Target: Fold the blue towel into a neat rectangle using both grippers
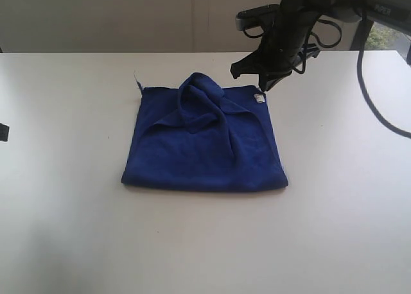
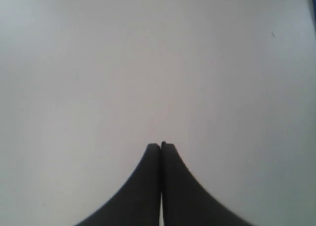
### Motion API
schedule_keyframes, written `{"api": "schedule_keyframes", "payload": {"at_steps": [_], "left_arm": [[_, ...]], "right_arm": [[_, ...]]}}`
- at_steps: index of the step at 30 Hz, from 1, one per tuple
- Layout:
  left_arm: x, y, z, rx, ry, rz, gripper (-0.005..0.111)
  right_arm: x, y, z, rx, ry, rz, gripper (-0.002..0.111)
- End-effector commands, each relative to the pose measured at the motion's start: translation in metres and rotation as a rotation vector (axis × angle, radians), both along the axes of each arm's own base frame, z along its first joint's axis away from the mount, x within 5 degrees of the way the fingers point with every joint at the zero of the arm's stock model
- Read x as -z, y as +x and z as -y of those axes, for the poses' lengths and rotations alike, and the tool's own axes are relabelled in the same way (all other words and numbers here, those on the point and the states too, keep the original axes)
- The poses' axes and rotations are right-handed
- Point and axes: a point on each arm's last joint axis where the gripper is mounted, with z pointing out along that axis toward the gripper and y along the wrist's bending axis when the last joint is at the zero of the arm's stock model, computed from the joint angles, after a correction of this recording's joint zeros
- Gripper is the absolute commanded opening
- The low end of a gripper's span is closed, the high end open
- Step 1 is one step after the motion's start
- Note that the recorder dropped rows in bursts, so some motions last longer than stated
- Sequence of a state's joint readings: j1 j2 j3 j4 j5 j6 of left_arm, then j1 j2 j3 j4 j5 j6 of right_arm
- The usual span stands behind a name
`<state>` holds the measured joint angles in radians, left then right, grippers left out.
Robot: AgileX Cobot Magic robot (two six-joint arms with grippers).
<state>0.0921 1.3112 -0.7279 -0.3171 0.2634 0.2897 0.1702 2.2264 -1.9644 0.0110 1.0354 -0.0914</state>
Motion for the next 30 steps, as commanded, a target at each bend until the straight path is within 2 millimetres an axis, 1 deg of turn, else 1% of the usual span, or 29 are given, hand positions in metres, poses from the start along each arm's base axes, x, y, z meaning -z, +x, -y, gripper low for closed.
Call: {"api": "schedule_keyframes", "payload": {"at_steps": [1, 7, 9, 12, 16, 21, 23, 26, 28, 30], "left_arm": [[-0.003, -0.002, 0.006, 0.025, -0.050, -0.077, 0.000], [-0.032, 0.004, 0.011, 0.096, -0.085, -0.129, 0.000], [-0.038, 0.005, 0.011, 0.105, -0.088, -0.130, 0.000], [-0.039, 0.006, 0.011, 0.107, -0.085, -0.124, 0.000], [-0.030, 0.009, 0.012, 0.107, -0.097, -0.165, 0.000], [-0.011, 0.022, 0.013, 0.099, -0.141, -0.214, 0.000], [-0.004, 0.026, 0.017, 0.110, -0.168, -0.236, 0.000], [0.000, 0.030, 0.031, 0.157, -0.163, -0.246, 0.000], [0.000, 0.034, 0.046, 0.195, -0.147, -0.213, 0.000], [-0.001, 0.040, 0.064, 0.245, -0.130, -0.174, 0.000]], "right_arm": [[-0.001, 0.001, 0.004, 0.001, -0.006, 0.006, 0.000], [-0.001, 0.001, 0.004, 0.001, -0.006, 0.006, 0.000], [-0.001, 0.001, 0.004, 0.001, -0.006, 0.006, 0.000], [-0.001, 0.001, 0.004, 0.001, -0.006, 0.006, 0.000], [-0.001, 0.001, 0.004, 0.001, -0.005, 0.005, 0.000], [-0.001, 0.001, 0.004, 0.003, -0.004, 0.005, 0.000], [-0.001, 0.001, 0.004, 0.006, -0.001, 0.007, 0.000], [-0.001, 0.000, 0.002, 0.009, 0.021, 0.003, 0.000], [-0.001, 0.000, 0.001, 0.013, 0.040, 0.000, 0.000], [-0.002, 0.000, 0.000, 0.013, 0.043, 0.001, 0.000]]}}
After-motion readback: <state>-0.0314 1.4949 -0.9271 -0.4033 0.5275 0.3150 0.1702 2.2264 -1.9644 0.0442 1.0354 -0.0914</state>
